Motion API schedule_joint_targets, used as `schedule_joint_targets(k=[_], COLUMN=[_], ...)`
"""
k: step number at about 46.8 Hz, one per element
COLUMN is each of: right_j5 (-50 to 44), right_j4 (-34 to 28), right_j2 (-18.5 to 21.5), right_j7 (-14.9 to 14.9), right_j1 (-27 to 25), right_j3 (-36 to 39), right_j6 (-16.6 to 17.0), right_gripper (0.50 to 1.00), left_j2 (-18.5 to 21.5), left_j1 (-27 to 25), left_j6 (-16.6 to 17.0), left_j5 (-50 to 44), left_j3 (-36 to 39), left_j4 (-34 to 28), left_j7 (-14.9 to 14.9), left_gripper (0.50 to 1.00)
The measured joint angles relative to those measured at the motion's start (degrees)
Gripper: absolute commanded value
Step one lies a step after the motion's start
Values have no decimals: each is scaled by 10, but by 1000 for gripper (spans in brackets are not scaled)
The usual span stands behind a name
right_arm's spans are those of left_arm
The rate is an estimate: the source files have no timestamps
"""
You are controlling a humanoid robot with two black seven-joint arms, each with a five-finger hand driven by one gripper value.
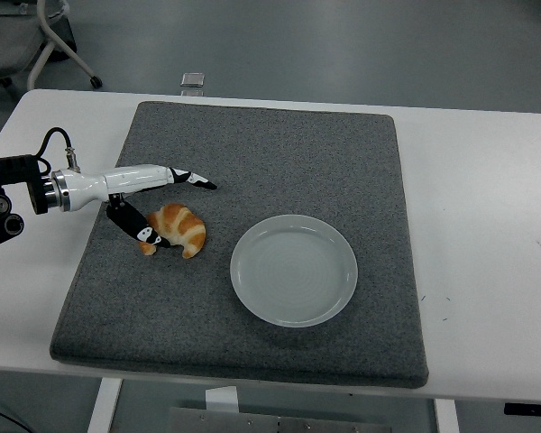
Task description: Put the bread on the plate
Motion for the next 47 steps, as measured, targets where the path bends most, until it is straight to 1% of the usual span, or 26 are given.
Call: schedule_joint_targets(k=[8, 13, 18, 21, 26, 28, 31, 36, 37, 39, 40, 47], right_j5=[0, 0, 0, 0, 0, 0, 0, 0, 0, 0, 0, 0], right_j4=[0, 0, 0, 0, 0, 0, 0, 0, 0, 0, 0, 0], right_j2=[0, 0, 0, 0, 0, 0, 0, 0, 0, 0, 0, 0], right_j7=[0, 0, 0, 0, 0, 0, 0, 0, 0, 0, 0, 0], right_j1=[0, 0, 0, 0, 0, 0, 0, 0, 0, 0, 0, 0], right_j3=[0, 0, 0, 0, 0, 0, 0, 0, 0, 0, 0, 0], right_j6=[0, 0, 0, 0, 0, 0, 0, 0, 0, 0, 0, 0], right_gripper=[930, 930, 930, 930, 930, 930, 930, 930, 930, 930, 930, 930], left_j2=[-26, -29, -29, -29, -29, -29, -29, -27, -27, -27, -26, -23], left_j1=[16, 26, 34, 35, 36, 36, 35, 35, 35, 33, 32, 22], left_j6=[2, 12, 16, 16, 17, 18, 19, 20, 20, 21, 23, 41], left_j5=[0, -1, 0, 0, -1, -1, -2, -3, -3, -3, -3, -1], left_j3=[5, 5, 5, 6, 6, 6, 5, 2, 0, -1, -2, -2], left_j4=[22, 29, 33, 35, 35, 35, 35, 35, 35, 35, 35, 33], left_j7=[-1, -1, -2, -3, -4, -4, -5, -5, -5, -5, -5, -7], left_gripper=[990, 988, 969, 919, 789, 771, 677, 598, 576, 519, 500, 500])
